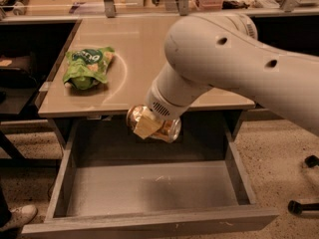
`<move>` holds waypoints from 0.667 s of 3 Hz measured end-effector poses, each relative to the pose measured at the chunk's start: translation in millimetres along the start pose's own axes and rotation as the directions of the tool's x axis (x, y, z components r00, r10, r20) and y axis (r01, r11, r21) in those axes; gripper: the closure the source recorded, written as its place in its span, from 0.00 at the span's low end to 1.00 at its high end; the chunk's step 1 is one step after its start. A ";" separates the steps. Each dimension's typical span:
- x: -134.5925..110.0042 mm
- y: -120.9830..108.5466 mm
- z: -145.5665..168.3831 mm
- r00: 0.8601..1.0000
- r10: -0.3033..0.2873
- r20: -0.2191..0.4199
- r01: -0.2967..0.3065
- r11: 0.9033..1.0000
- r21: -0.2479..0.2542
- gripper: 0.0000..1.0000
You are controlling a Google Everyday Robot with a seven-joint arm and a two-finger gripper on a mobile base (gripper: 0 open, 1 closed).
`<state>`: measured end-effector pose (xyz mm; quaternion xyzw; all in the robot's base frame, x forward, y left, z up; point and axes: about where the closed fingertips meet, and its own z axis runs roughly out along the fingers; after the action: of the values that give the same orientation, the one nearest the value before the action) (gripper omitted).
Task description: Pick orange can from top drawer and place on counter
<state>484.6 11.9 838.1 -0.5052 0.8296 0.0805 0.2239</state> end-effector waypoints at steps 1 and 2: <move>-35.9 -21.1 -6.1 0.999 -0.040 0.035 0.039 0.999 0.018 1.00; -65.6 -55.2 7.3 0.997 -0.056 0.054 0.055 0.998 0.025 1.00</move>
Offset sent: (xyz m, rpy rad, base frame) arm 0.1377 0.0445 0.0262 0.0368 -0.0754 0.0585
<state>560.5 40.8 866.5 -0.5230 0.8096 0.0783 0.2547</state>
